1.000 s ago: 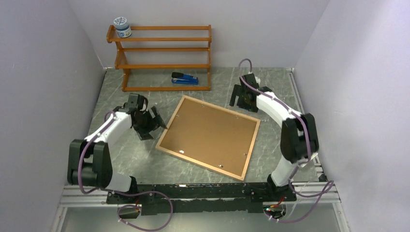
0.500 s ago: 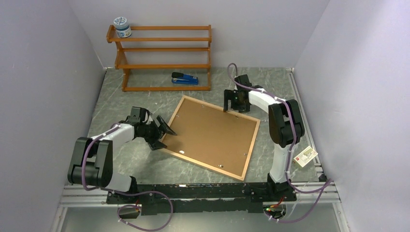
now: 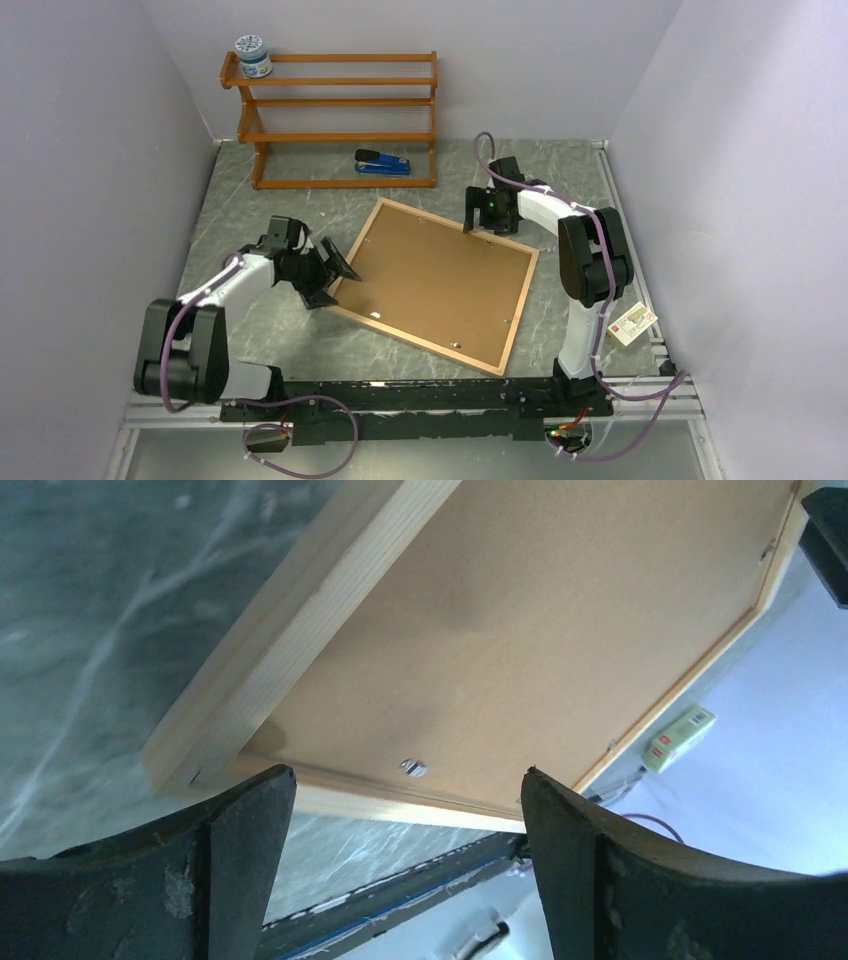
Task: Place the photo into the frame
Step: Adjust the photo frame at the center of the board.
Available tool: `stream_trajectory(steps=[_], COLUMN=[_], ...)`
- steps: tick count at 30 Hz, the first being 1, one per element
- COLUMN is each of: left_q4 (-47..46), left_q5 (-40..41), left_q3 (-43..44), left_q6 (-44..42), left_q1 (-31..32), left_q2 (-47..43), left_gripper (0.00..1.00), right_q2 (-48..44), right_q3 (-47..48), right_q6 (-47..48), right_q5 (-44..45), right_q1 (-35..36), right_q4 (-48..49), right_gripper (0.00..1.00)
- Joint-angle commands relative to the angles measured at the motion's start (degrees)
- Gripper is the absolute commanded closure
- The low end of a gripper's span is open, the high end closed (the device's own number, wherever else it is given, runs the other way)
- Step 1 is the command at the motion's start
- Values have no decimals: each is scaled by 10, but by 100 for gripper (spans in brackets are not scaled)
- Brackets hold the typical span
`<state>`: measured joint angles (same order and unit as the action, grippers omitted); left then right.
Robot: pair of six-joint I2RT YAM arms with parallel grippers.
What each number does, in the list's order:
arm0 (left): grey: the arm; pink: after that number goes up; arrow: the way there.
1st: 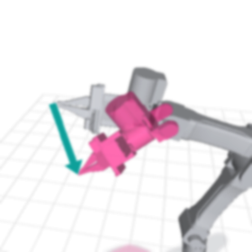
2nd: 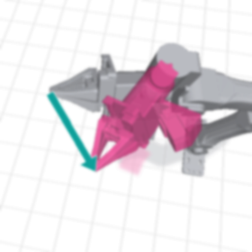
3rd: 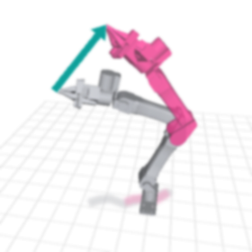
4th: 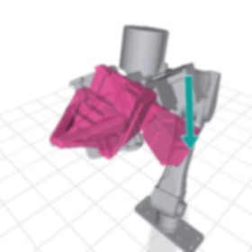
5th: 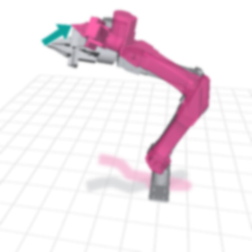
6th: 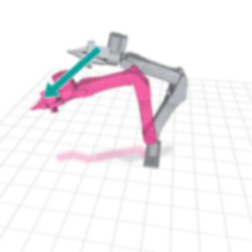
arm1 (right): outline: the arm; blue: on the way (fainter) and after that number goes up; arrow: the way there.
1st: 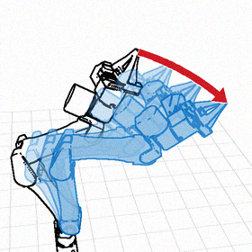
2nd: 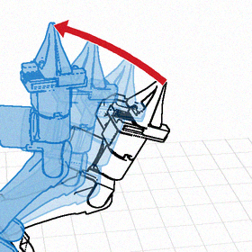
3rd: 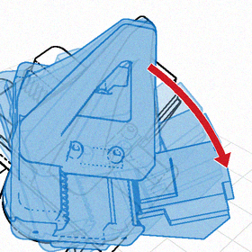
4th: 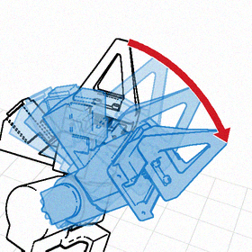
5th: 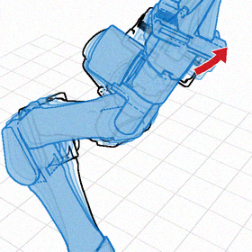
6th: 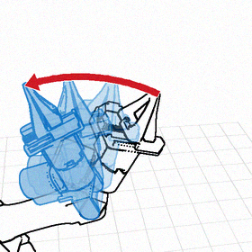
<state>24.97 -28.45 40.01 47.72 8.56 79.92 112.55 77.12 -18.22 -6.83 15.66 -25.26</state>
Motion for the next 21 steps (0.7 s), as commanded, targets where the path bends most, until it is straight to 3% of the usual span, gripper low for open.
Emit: stream_trajectory(steps=[1,7,14,21], left_q4=[122,165,24,-28], left_q5=[93,112,36,2], left_q3=[17,-20,-59,-1], left_q6=[-34,-17,4,7], left_q1=[-1,-1,-1,-5], left_q2=[-63,-82,-38,28], left_gripper=[11,10,12,14], right_q2=[-30,-24,-50,-109], right_q3=[-14,-11,-44,-133], right_q6=[-21,-12,-16,-34], right_q5=[11,7,-27,-66], right_q1=[1,1,1,1], right_q4=[-14,-24,-11,1], right_gripper=[12,12,12,12])
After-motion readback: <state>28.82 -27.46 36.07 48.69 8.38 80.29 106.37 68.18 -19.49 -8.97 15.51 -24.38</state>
